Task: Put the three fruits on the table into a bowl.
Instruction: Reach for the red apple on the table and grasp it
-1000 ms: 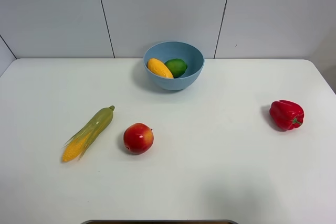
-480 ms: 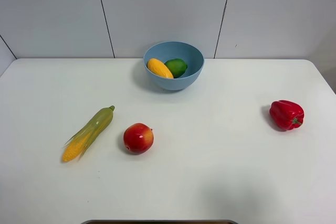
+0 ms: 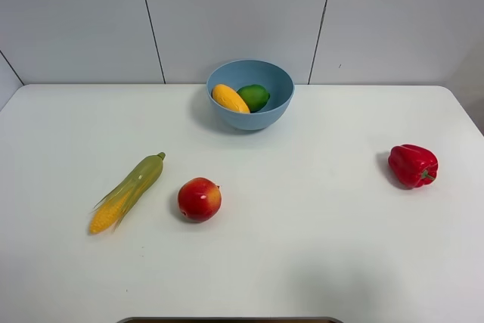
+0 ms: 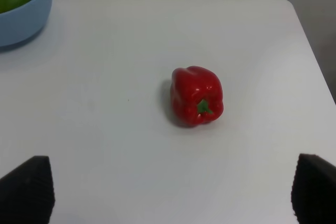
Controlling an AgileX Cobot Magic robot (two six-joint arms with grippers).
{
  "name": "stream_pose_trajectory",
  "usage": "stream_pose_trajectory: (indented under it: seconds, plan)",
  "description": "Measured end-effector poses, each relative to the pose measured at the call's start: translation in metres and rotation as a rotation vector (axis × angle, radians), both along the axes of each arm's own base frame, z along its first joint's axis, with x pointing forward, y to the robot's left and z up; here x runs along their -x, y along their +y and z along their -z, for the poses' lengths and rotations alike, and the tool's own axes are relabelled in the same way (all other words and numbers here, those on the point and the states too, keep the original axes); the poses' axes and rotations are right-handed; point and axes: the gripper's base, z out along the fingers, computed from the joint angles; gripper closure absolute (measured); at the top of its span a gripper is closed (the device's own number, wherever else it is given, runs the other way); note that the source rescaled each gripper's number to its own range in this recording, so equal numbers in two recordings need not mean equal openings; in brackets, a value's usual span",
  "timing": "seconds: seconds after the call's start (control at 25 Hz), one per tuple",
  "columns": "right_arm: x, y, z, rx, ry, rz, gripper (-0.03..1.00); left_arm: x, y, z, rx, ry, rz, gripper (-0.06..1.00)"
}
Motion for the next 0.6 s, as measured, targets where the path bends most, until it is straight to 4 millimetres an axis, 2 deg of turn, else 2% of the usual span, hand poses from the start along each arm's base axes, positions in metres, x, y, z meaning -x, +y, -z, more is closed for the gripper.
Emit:
stream_pose_trajectory:
  seconds: [0.6]
  plan:
    - [0.0000,0.0000,0.0000,0.000,0.000,0.000,0.06,0.0015,0.0001,-0.0044,0.001,-0.009,0.000,-0.06]
